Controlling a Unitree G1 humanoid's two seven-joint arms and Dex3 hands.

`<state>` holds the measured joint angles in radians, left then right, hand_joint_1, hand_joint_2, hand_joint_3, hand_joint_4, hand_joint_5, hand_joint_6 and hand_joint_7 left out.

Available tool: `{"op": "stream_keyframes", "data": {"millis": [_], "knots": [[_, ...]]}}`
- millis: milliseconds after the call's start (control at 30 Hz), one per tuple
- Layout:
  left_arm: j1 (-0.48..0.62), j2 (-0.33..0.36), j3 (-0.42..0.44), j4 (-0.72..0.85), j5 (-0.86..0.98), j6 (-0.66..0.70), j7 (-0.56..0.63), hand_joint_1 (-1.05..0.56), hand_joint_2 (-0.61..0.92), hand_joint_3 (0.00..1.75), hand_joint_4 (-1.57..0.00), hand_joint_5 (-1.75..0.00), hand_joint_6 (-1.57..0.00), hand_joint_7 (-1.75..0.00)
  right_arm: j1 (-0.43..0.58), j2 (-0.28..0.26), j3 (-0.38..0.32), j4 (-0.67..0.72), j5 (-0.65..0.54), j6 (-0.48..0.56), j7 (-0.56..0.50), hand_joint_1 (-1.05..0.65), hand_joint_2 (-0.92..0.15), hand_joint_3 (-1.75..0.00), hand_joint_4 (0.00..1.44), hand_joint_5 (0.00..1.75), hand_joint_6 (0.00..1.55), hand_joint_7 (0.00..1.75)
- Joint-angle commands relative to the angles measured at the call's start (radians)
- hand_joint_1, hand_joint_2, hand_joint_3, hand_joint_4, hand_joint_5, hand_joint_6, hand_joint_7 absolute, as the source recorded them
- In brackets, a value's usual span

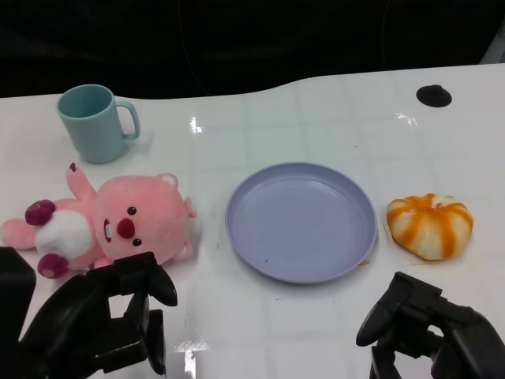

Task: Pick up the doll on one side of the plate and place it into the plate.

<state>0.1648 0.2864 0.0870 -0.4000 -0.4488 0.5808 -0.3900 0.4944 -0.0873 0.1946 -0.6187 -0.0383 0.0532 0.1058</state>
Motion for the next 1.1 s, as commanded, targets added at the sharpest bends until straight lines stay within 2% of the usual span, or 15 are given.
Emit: {"op": "stream_keyframes", "data": {"millis": [33, 1100], "knots": [[-0.005, 0.018, 0.002, 0.001, 0.005, -0.006, -0.009, -0.06, 0.46, 1.40, -0.89, -1.75, -0.73, -1.72, 0.000, -0.006, -0.003, -0.015, -0.001, -0.002, -0.001, 0.11, -0.43, -1.37, 0.71, 1.75, 0.62, 1.54], [-0.008, 0.006, 0.022, 0.005, -0.011, -0.010, -0.017, -0.04, 0.46, 1.40, -0.89, -1.75, -0.73, -1.69, -0.001, -0.003, -0.001, -0.017, 0.001, 0.004, -0.003, 0.11, -0.41, -1.38, 0.71, 1.75, 0.62, 1.54]]}}
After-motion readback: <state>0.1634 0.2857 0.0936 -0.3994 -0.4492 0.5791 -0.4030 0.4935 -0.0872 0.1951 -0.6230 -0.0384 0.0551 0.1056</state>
